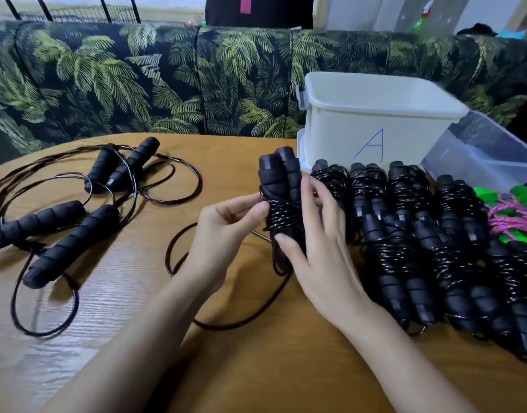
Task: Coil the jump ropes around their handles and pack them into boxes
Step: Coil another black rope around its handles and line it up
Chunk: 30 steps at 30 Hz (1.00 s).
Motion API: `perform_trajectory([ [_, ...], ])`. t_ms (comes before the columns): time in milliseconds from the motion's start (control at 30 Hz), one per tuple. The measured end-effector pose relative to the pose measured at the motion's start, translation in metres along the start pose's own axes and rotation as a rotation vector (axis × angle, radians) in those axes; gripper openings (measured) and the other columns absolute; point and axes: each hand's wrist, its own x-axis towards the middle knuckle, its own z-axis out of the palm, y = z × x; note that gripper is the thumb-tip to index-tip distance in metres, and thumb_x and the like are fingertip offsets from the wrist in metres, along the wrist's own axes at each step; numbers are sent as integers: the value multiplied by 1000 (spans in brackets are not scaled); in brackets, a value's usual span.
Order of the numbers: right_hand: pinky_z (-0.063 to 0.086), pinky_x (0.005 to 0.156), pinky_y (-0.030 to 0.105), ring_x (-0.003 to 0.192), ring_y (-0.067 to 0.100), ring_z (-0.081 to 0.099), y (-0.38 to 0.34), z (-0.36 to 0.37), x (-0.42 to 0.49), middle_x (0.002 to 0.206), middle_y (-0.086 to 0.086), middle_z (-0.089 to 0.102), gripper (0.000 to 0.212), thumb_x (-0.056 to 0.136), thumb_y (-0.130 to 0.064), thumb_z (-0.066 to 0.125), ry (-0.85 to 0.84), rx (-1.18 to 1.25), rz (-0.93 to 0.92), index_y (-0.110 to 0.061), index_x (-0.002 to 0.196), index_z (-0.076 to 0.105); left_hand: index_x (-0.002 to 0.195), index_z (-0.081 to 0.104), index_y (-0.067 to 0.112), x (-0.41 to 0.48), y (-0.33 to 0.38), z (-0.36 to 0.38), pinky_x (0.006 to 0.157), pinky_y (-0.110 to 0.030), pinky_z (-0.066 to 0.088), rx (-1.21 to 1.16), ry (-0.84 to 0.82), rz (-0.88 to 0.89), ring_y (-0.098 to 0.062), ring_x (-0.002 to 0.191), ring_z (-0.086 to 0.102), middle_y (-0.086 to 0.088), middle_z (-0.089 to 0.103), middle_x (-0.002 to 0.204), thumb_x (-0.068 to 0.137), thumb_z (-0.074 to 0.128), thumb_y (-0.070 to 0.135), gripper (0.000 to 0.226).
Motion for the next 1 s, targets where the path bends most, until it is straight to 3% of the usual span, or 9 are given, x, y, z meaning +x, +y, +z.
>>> perform_trajectory([
  [67, 3, 113, 8, 143, 21, 21, 0, 0, -2, 160, 7, 21, 75, 98, -22, 52, -28, -41, -7, -19, 158, 8, 102, 74, 14, -4, 0, 3, 76, -13, 51, -1, 55, 3, -4, 93, 71, 3, 77, 97, 80, 71, 16, 23],
  [133, 1, 111, 6, 150, 18, 11, -3, -1, -6, 165, 3, 11, 76, 101, -13, 49, -153, 1, 21, -33, 155, -1, 96, 76, 14, -7, -1, 4, 72, -14, 52, 28, 89, 0, -5, 85, 72, 2, 78, 90, 79, 76, 9, 18],
  [233, 14, 115, 21, 152, 12, 2, -8, -2, -11, 165, -4, 0, 80, 99, -33, 49, -249, 43, 52, -39, 153, -11, 87, 77, 14, -9, -1, 4, 69, -17, 53, 104, 120, 2, -7, 75, 72, 0, 77, 81, 74, 82, 15, 14],
  [333, 36, 101, 28, 149, 14, 18, -14, -1, -10, 162, -4, 12, 95, 86, -60, 51, -177, -50, 86, -38, 153, -12, 76, 76, 16, -9, -1, 5, 67, -21, 54, 174, 108, 43, -8, 70, 69, 1, 75, 72, 64, 81, 33, 22],
  [500, 55, 85, 41, 139, 22, 40, -6, -3, -9, 157, 1, 28, 95, 91, -43, 65, -78, -105, 84, -32, 156, -3, 96, 75, 19, -8, -7, 2, 76, -14, 50, 193, -44, 65, -1, 85, 70, 12, 76, 87, 82, 68, 24, 17],
  [633, 51, 95, 39, 137, 18, 44, 2, -6, -9, 158, -5, 33, 86, 91, -38, 65, -6, 2, 109, -31, 158, 11, 115, 67, 18, -6, -11, 2, 87, -16, 50, 208, -99, 95, -7, 104, 69, 16, 72, 104, 84, 62, 26, 32],
  [800, 27, 104, 6, 141, 6, 37, 5, -3, -8, 157, -8, 36, 80, 91, -31, 68, 37, 250, 148, -30, 156, 22, 94, 77, 17, -7, -13, 4, 84, -21, 51, 82, 30, 79, -10, 98, 70, 3, 76, 98, 77, 74, 18, 17],
  [900, 27, 111, 13, 141, -2, 35, 1, -2, -8, 154, -8, 40, 75, 87, -31, 68, 62, 390, 141, -35, 151, 28, 100, 74, 13, -7, -11, 4, 76, -16, 51, 73, 104, 21, -8, 86, 72, -2, 77, 88, 76, 77, 16, 24],
  [1000, 29, 111, 15, 137, -6, 38, -7, -5, -9, 150, -12, 44, 67, 88, -21, 71, 69, 541, 143, -36, 144, 38, 120, 64, 11, -7, -7, 3, 79, -21, 53, 0, 109, -7, -16, 95, 72, -5, 76, 103, 71, 76, 22, 51],
])
